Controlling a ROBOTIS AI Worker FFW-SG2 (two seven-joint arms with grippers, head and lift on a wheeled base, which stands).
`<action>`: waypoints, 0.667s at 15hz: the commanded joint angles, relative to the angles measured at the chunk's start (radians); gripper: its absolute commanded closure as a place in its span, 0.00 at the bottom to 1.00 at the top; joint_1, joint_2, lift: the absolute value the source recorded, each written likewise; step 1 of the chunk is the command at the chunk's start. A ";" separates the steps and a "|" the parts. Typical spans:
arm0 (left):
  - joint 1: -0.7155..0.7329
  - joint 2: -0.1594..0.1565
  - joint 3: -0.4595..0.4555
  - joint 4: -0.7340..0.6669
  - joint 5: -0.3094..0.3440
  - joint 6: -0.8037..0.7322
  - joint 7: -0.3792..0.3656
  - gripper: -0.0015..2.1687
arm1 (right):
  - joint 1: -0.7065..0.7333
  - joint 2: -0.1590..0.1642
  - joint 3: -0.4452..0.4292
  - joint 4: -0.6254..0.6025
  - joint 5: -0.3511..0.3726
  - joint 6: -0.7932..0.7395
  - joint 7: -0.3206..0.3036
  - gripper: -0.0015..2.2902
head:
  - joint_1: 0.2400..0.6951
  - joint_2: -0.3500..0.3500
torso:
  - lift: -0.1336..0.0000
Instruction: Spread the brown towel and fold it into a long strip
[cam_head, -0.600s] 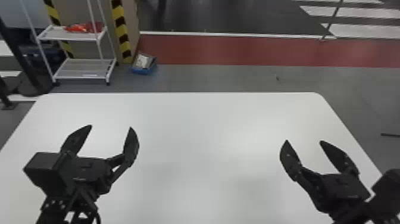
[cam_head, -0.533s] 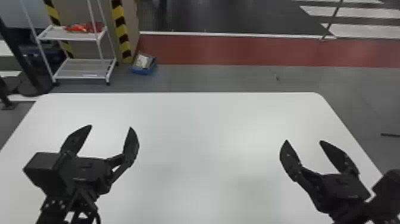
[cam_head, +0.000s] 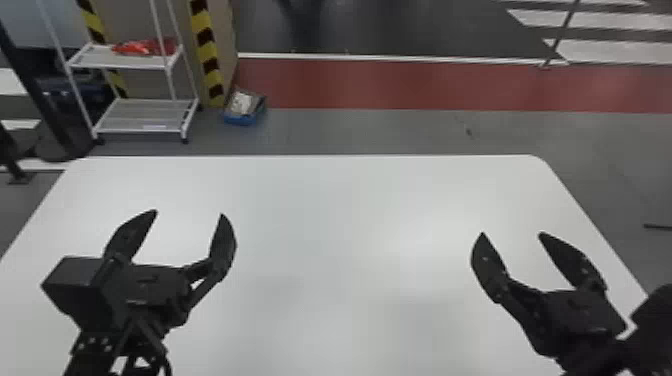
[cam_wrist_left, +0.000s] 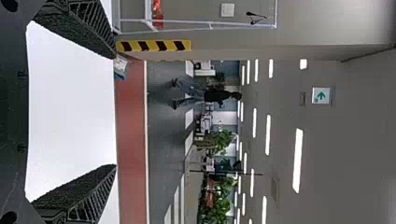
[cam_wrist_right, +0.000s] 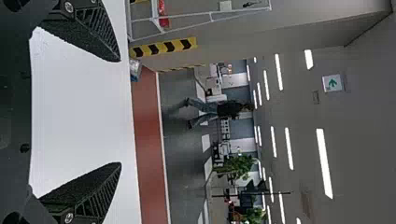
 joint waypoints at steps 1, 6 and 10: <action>0.003 0.000 -0.002 -0.002 -0.002 0.000 0.000 0.02 | 0.000 0.000 0.004 -0.003 -0.002 0.003 0.000 0.04 | 1.00 0.43 | 0.12; 0.006 0.000 -0.003 -0.006 -0.003 0.000 0.000 0.02 | 0.000 0.000 0.004 -0.003 -0.004 0.006 0.000 0.04 | 1.00 0.43 | 0.12; 0.007 -0.001 -0.005 -0.006 -0.003 0.000 0.000 0.02 | 0.006 0.000 -0.004 -0.003 -0.008 0.003 0.000 0.04 | 1.00 0.43 | 0.12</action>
